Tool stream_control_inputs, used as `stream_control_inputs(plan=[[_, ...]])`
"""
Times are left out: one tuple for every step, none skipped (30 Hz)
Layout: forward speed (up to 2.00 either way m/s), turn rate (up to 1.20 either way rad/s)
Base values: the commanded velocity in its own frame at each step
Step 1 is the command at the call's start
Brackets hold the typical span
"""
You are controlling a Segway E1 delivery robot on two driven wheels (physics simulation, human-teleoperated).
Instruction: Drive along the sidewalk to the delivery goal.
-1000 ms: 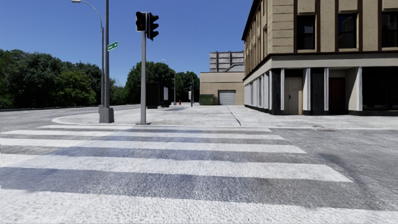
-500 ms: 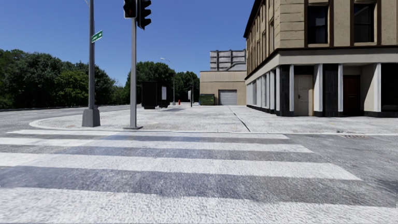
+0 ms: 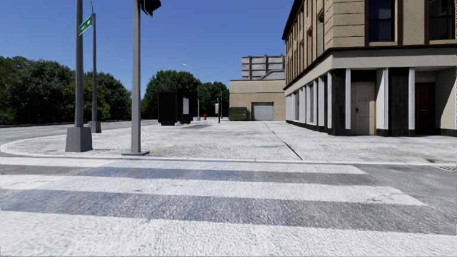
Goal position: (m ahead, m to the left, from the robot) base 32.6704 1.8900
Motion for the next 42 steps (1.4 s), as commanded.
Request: stream_control_inputs(plan=[[2.00,0.00],[2.00,0.00],[2.00,0.00],[2.00,0.00],[2.00,0.00],[2.00,0.00],[2.00,0.00],[2.00,0.00],[2.00,0.00],[2.00,0.00],[2.00,0.00],[2.00,0.00],[2.00,0.00],[2.00,0.00],[2.00,0.00],[2.00,0.00],[2.00,0.00],[2.00,0.00],[2.00,0.00],[2.00,0.00],[2.00,0.00],[2.00,0.00],[2.00,0.00],[2.00,0.00],[2.00,0.00],[2.00,0.00],[2.00,0.00],[2.00,0.00],[2.00,0.00],[2.00,0.00],[2.00,0.00],[2.00,0.00],[2.00,0.00],[2.00,0.00],[2.00,0.00],[2.00,0.00],[2.00,0.00],[2.00,0.00],[2.00,0.00],[2.00,0.00],[2.00,0.00],[2.00,0.00]])
